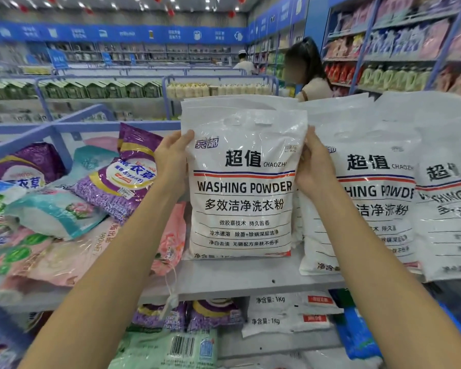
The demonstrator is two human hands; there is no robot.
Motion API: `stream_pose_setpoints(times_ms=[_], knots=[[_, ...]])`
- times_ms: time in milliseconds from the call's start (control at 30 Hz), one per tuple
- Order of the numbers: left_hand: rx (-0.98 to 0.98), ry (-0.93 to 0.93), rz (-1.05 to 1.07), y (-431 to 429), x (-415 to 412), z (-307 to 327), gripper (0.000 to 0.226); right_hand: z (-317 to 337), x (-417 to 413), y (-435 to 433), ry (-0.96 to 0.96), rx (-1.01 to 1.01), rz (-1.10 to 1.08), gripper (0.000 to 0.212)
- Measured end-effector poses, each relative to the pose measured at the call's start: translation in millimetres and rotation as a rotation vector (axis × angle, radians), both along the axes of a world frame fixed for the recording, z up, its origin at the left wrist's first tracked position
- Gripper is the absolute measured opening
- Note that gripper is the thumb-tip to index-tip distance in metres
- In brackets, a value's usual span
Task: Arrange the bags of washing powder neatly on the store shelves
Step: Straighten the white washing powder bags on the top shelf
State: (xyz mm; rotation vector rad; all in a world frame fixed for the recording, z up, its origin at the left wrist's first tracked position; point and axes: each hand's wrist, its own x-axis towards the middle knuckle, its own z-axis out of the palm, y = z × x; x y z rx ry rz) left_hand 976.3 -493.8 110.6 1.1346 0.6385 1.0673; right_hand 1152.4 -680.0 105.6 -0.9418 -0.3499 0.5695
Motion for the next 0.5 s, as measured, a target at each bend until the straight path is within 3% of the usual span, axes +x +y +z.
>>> stream_pose_setpoints(times_ms=[100, 167, 267, 333, 500], knots=[[0.149, 0.239, -0.107, -32, -28, -30, 0.071, -18, -44, -43, -0.320, -0.195, -0.141, 0.055], [0.236, 0.379, -0.182, -54, -43, -62, 0.093, -53, -72, -64, -0.522, -0.362, -0.124, 0.064], [0.340, 0.507, -0.236, -72, -45, -108, 0.118, -102, -98, -67, -0.606, -0.579, -0.102, 0.091], [0.381, 0.498, -0.224, -81, -46, -127, 0.117, -123, -108, -56, -0.646, -0.649, -0.137, 0.104], [0.487, 0.512, 0.006, -109, -46, -144, 0.111, -138, -92, -43, -0.689, -0.586, -0.160, 0.103]])
